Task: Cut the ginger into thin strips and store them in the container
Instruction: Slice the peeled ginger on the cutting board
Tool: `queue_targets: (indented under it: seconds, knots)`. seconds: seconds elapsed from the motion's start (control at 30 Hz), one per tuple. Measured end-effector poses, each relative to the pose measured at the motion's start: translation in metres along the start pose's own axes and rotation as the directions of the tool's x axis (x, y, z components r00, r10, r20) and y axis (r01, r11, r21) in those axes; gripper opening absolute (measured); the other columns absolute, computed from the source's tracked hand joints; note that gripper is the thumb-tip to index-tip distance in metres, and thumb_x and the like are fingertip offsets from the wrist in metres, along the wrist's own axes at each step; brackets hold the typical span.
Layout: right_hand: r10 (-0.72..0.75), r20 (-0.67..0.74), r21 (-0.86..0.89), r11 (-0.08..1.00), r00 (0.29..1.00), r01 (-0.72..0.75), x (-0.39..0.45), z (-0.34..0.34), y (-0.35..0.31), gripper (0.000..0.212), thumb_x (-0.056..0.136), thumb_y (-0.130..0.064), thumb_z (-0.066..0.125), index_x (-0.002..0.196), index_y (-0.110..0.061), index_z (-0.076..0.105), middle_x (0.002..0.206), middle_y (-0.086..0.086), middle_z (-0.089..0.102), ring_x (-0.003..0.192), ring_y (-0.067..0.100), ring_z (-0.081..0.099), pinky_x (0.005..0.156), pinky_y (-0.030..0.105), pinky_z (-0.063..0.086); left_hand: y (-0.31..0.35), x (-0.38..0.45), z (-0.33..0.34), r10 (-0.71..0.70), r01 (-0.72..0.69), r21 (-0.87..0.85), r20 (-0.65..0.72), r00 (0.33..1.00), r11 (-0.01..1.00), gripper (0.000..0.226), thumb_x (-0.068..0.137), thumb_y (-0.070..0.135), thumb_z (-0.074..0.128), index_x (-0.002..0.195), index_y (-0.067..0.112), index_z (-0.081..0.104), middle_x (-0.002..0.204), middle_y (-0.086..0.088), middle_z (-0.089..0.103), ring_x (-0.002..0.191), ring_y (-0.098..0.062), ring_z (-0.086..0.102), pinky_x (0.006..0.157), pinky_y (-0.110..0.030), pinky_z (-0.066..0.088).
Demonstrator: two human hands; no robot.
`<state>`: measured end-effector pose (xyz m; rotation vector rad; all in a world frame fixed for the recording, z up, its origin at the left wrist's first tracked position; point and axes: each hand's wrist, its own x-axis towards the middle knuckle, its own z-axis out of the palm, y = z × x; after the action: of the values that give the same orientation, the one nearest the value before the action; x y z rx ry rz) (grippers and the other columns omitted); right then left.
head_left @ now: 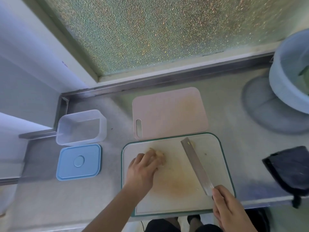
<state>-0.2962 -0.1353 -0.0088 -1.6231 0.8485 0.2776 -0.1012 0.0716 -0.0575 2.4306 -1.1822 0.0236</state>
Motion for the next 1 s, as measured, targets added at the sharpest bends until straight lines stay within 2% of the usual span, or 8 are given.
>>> queue_targets:
  seconds: [0.17,0.37,0.43,0.6,0.73,0.87,0.93,1.0]
  knots:
    - [-0.024,-0.124,0.129,0.991,0.992,0.040,-0.002,-0.008,-0.008,0.025,0.097,-0.030,0.044,0.076,-0.020,0.053,0.046,0.003,0.038,0.041,0.016,0.034,0.045,0.022,0.031,0.006,0.006,-0.007,-0.009,0.008,0.099,0.011,1.000,0.995,0.036,0.077,0.040,0.072,0.110,0.032,0.057,0.118,0.004,0.058,0.104,-0.029,0.054,0.091,-0.043,0.043]
    - [0.002,-0.324,0.263,0.961,0.946,0.088,0.002,-0.028,-0.013,0.043,0.085,-0.061,0.046,0.074,-0.020,0.051,0.045,0.006,0.030,0.039,0.013,0.026,0.044,0.018,0.025,0.057,0.059,0.031,-0.030,0.023,0.132,0.053,0.998,0.991,0.044,0.086,0.055,0.056,0.117,0.025,0.066,0.112,0.008,0.064,0.104,-0.022,0.055,0.091,-0.039,0.048]
    - [-0.005,-0.357,0.257,0.961,0.934,0.104,0.004,-0.033,-0.013,0.035,0.087,-0.052,0.045,0.074,-0.021,0.052,0.043,0.005,0.031,0.036,0.012,0.026,0.043,0.018,0.024,0.068,0.076,0.044,-0.055,0.039,0.152,0.100,0.993,0.988,0.045,0.081,0.057,0.064,0.113,0.025,0.066,0.110,0.008,0.064,0.101,-0.022,0.058,0.086,-0.038,0.054]
    - [-0.086,-0.378,0.150,0.977,0.922,0.152,0.008,-0.037,-0.005,0.021,0.093,-0.032,0.044,0.076,-0.027,0.056,0.037,0.003,0.037,0.032,0.013,0.031,0.037,0.017,0.025,0.070,0.088,0.054,-0.146,0.128,0.094,0.218,0.965,0.987,0.048,0.067,0.048,0.082,0.106,0.029,0.061,0.106,0.006,0.063,0.099,-0.022,0.055,0.081,-0.038,0.052]
    - [-0.089,-0.384,0.160,0.974,0.919,0.162,0.010,-0.032,-0.002,0.026,0.095,-0.023,0.048,0.071,-0.027,0.056,0.037,0.004,0.037,0.033,0.013,0.031,0.036,0.017,0.027,0.068,0.099,0.051,-0.199,0.260,-0.212,0.271,0.942,0.942,0.033,0.083,0.018,0.071,0.115,0.019,0.064,0.110,0.000,0.064,0.099,-0.026,0.061,0.090,-0.037,0.048]
    - [-0.088,-0.379,0.181,0.969,0.921,0.167,0.015,-0.026,0.001,0.031,0.096,-0.019,0.055,0.066,-0.028,0.057,0.034,0.003,0.034,0.029,0.013,0.029,0.035,0.015,0.026,0.054,0.145,0.039,-0.353,0.343,-0.420,0.055,0.934,0.840,0.033,0.079,-0.009,0.062,0.105,0.009,0.072,0.096,0.000,0.059,0.073,-0.017,0.057,0.073,-0.025,0.051]
    - [-0.065,-0.409,0.228,0.958,0.910,0.171,0.015,-0.023,0.001,0.050,0.098,0.006,0.041,0.058,-0.019,0.057,0.033,0.000,0.031,0.021,0.019,0.020,0.036,0.016,0.029,0.041,0.172,0.040,-0.320,0.287,-0.367,-0.030,0.947,0.885,0.033,0.075,-0.009,0.057,0.099,0.006,0.074,0.093,-0.006,0.062,0.067,-0.025,0.060,0.067,-0.027,0.052]
    - [-0.058,-0.412,0.185,0.972,0.909,0.146,0.018,-0.021,0.002,0.051,0.097,0.010,0.040,0.059,-0.019,0.058,0.033,0.002,0.030,0.023,0.020,0.023,0.037,0.018,0.031,0.028,0.193,0.049,-0.239,0.218,-0.271,-0.044,0.970,0.938,0.032,0.071,-0.003,0.056,0.095,0.006,0.074,0.093,-0.012,0.066,0.070,-0.034,0.065,0.068,-0.036,0.056]
